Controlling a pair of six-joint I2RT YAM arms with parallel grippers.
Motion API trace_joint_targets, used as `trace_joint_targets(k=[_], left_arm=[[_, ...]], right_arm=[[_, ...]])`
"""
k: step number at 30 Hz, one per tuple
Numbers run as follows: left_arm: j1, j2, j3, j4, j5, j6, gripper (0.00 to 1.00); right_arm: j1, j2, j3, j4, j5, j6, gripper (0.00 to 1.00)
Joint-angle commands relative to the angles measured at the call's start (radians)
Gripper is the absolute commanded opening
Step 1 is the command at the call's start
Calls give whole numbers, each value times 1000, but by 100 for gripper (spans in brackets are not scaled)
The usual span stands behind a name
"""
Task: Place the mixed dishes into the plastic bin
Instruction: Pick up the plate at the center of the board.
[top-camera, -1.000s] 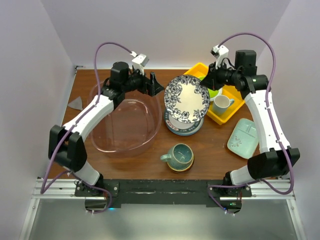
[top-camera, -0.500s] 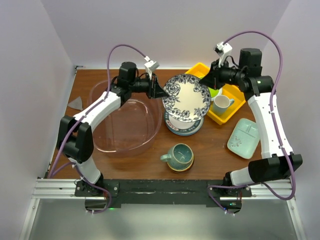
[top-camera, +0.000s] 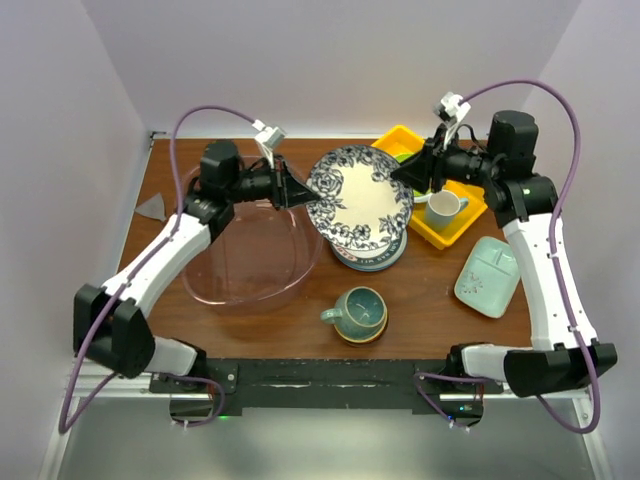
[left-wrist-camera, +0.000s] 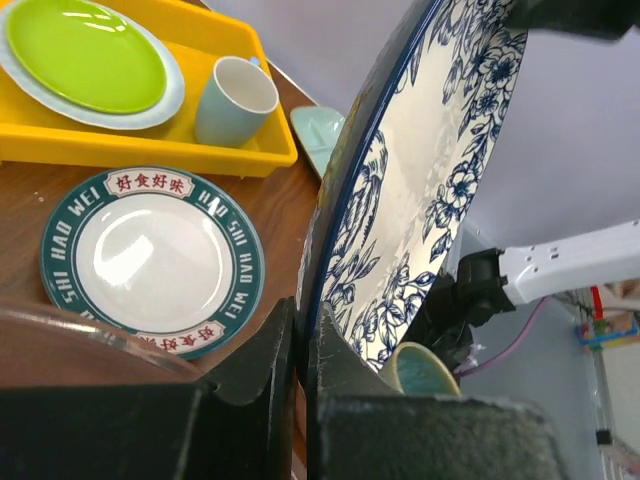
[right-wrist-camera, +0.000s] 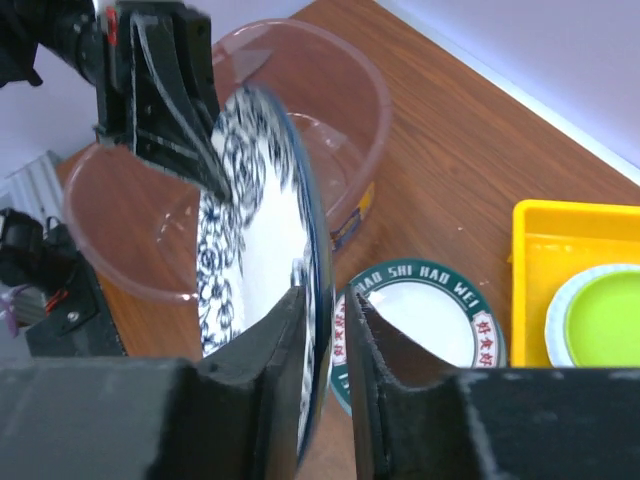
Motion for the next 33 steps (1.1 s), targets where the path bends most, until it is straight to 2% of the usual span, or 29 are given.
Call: trace_joint_targets(k=[1, 7, 11, 22, 33], left_arm=[[62, -168, -63, 203, -92, -174, 0], [127, -294, -167, 237, -128, -255, 0], [161, -354, -196, 219, -143, -270, 0], [187, -526, -209, 13, -298, -180, 0], [187, -639, -206, -134, -398, -119, 0]], right_arm=[[-8, -42, -65, 64, -100, 41, 46], [-30, -95, -152, 110, -156, 38, 81], [-53, -128, -204, 150, -182, 36, 97], [-168, -211, -382, 273, -244, 50, 98], [-200, -257, -559, 351, -227, -7, 98]])
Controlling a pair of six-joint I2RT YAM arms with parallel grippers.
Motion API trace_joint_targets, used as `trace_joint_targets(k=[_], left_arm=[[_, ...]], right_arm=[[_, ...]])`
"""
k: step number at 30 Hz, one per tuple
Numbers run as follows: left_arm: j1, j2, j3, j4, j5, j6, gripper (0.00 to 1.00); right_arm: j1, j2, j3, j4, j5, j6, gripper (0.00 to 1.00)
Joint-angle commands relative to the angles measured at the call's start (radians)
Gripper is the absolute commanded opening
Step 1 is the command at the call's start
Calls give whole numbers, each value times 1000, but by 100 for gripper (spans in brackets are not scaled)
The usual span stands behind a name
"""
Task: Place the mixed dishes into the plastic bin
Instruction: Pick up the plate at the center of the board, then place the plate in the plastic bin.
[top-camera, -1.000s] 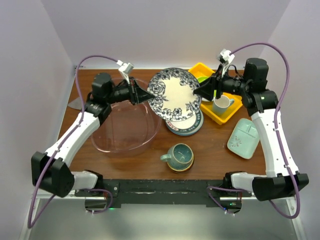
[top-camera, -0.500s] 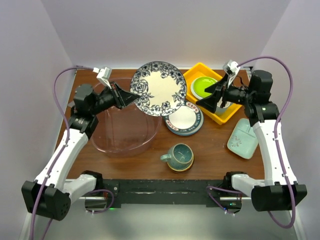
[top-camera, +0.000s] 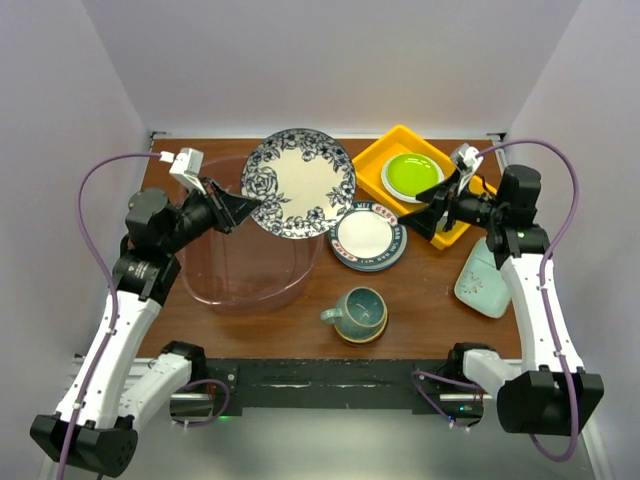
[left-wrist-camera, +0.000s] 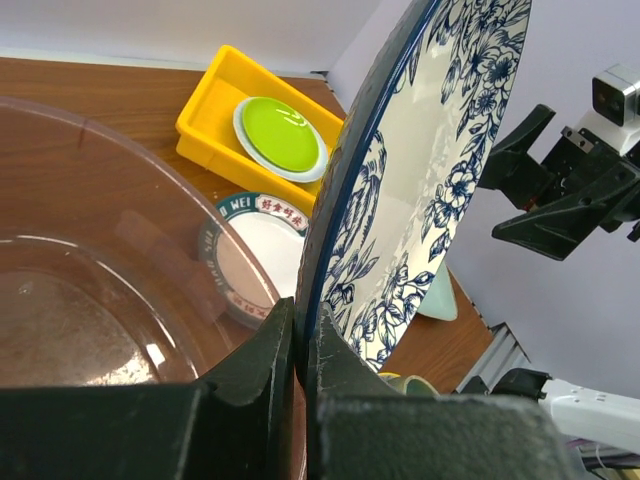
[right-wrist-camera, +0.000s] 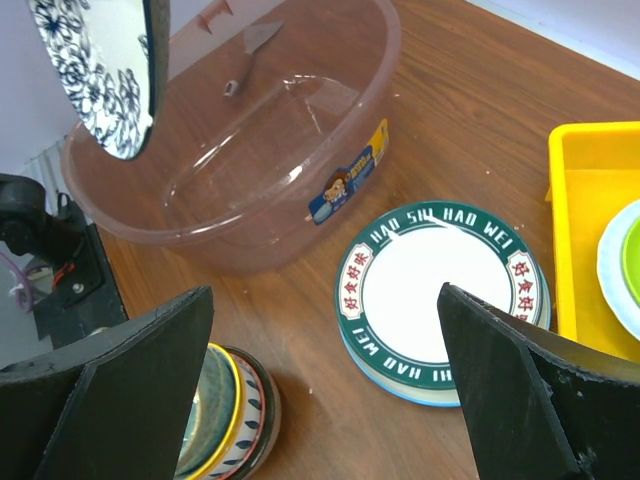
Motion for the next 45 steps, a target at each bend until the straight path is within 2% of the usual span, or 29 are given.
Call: trace_joint_targets(k=[1, 8, 26, 45], left_arm=[[6, -63, 26, 63, -69, 13, 0], [6, -103, 36, 7, -126, 43, 0], [6, -121, 69, -86, -250, 102, 0], [6, -146, 62, -117, -396, 124, 0]], right_arm=[[-17, -38, -57, 90, -15, -36, 98], [-26, -57, -125, 107, -28, -76, 98], [-26, -34, -111, 72, -6, -113, 98], [-26, -28, -109, 63, 8, -124, 98]])
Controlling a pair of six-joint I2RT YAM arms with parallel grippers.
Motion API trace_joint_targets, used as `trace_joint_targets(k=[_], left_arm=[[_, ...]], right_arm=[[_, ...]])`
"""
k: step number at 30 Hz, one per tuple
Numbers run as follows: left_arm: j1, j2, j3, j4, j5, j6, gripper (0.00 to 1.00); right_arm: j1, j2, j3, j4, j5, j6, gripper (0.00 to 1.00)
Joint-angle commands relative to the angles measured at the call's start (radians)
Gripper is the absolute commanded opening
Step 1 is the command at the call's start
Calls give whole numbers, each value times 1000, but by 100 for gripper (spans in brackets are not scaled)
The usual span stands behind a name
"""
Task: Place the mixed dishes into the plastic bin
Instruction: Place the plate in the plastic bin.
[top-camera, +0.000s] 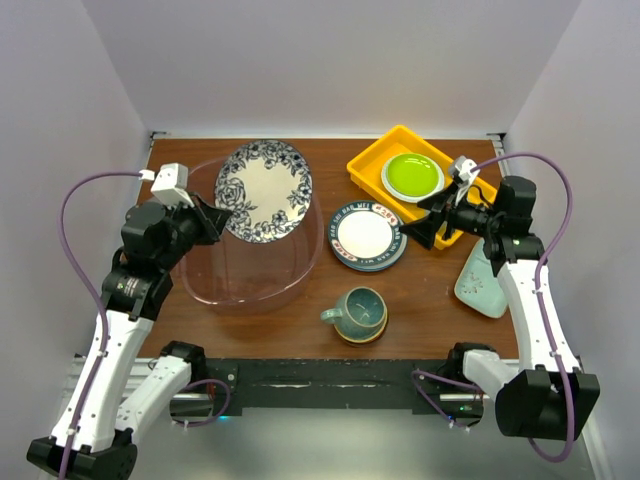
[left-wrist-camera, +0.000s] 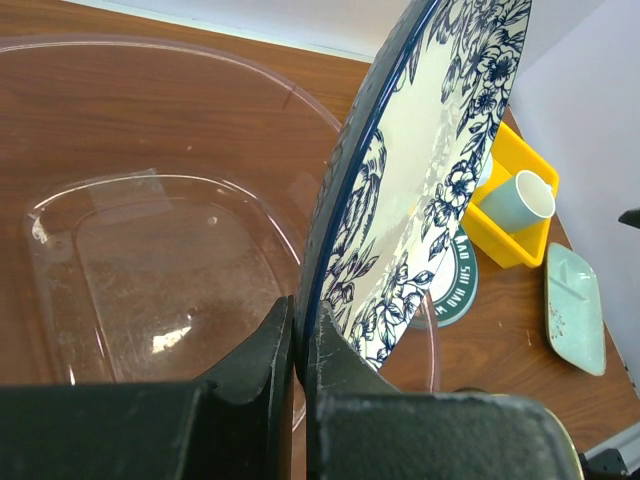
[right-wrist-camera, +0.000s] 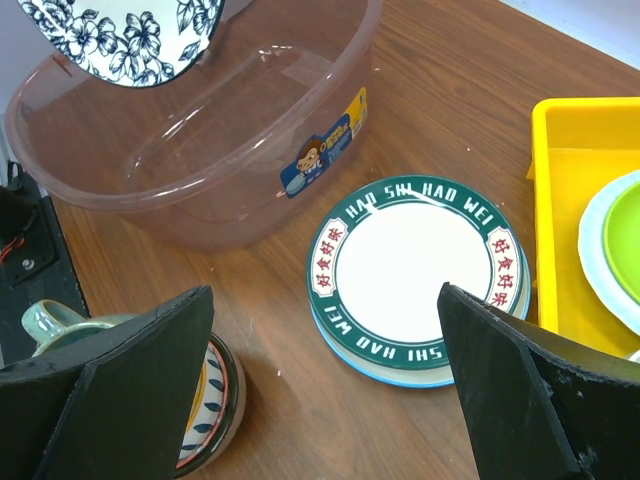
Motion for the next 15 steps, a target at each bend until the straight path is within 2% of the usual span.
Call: trace_joint_targets(k=[1, 15], left_arm=[[6, -38, 58, 158, -35, -8, 0], [6, -34, 38, 152, -101, -5, 0]], right_arm=[[-3, -1, 10, 15, 5, -22, 98], [-3, 5, 12, 10, 8, -26, 98]])
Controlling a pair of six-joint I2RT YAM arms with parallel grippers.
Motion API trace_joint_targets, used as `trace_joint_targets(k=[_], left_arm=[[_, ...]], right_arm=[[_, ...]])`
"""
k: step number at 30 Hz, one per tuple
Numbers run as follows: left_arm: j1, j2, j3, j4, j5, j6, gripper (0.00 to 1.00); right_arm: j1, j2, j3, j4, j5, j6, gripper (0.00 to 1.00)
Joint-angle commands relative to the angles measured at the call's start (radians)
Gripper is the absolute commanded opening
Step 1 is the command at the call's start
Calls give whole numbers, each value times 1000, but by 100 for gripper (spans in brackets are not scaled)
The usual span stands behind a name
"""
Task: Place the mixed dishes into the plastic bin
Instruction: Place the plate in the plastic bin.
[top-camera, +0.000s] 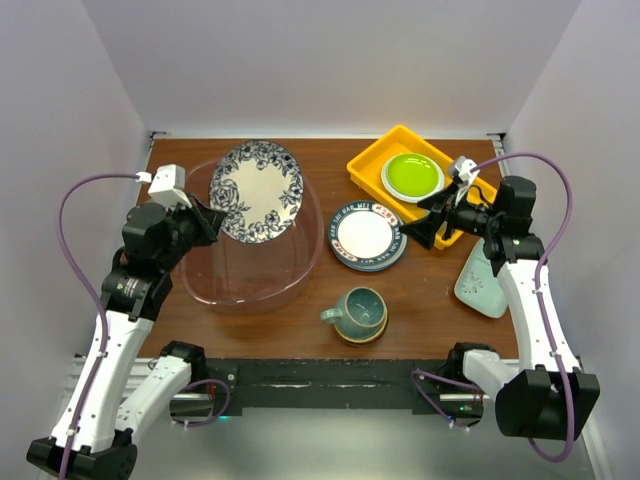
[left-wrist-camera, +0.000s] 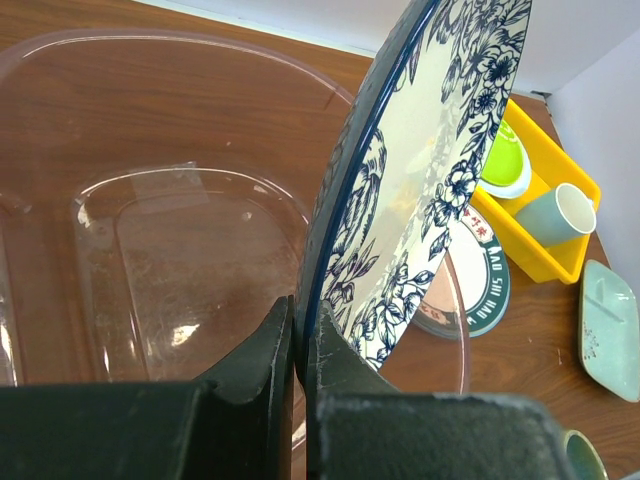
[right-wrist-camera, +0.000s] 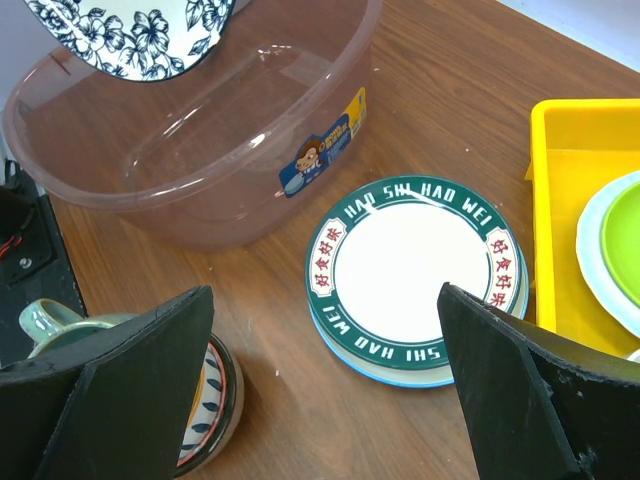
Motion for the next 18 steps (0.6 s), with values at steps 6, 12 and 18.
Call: trace_joint_targets(k=[6, 12, 18], left_arm=[[6, -26, 31, 185, -43, -15, 0], [6, -21, 23, 185, -55, -12, 0], [6, -21, 12, 184, -62, -13, 0]], right_arm=[[-3, 6, 12, 9, 8, -23, 98], [-3, 10, 13, 6, 8, -24, 98], [-3, 11, 15, 3, 10, -28, 98]])
